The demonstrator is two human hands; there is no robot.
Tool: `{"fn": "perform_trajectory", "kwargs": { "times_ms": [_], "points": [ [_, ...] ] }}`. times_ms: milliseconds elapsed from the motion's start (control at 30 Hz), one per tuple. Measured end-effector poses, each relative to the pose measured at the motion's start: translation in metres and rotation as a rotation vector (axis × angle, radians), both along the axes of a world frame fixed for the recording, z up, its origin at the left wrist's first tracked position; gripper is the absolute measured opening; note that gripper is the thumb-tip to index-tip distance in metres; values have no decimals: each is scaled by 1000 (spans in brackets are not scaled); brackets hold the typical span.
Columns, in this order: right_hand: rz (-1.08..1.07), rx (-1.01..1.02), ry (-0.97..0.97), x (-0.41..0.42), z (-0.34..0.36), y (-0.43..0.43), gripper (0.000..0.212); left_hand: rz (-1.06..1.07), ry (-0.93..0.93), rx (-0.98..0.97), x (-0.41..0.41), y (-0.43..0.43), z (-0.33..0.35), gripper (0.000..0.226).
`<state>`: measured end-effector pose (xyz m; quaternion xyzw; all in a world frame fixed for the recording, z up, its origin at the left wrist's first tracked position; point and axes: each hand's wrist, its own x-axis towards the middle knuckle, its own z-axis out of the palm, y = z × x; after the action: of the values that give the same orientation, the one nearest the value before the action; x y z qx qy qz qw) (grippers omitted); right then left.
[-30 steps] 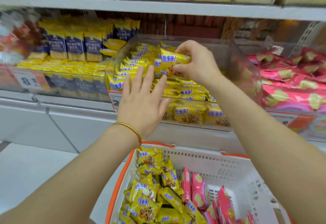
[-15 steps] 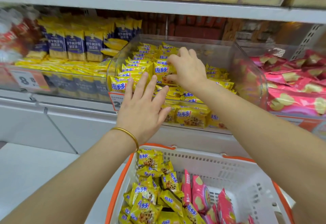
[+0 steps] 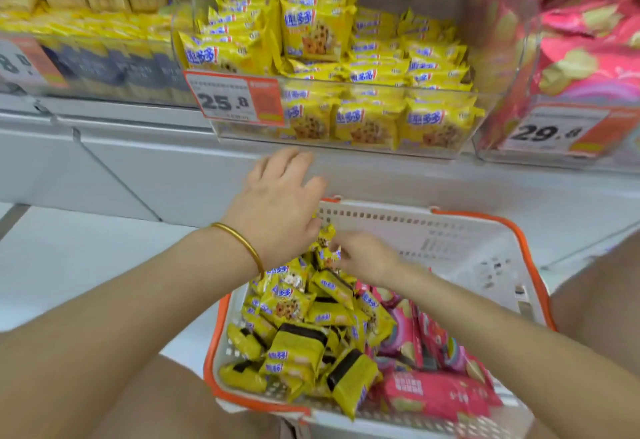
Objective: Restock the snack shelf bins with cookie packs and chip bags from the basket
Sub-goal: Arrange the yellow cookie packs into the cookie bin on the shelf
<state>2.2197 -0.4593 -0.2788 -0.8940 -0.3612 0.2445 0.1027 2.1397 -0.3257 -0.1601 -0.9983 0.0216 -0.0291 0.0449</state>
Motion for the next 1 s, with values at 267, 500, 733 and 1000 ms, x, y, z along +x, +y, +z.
{"fn": "perform_trajectory", "kwargs": {
  "times_ms": [267, 500, 733, 1000],
  "points": [
    [-123, -14, 179, -18, -104, -18, 37, -25, 230, 39, 8, -9, -21, 48],
    [-364, 542, 926, 14, 1, -35, 20, -5, 427, -227, 30, -3, -22, 58],
    [-266, 783, 815, 18, 93, -35, 34, 84, 127, -681, 49, -1, 18, 30],
    [-292, 960, -230, 56, 216, 4, 40, 66, -625, -463, 55, 27, 70, 33]
  ]
}}
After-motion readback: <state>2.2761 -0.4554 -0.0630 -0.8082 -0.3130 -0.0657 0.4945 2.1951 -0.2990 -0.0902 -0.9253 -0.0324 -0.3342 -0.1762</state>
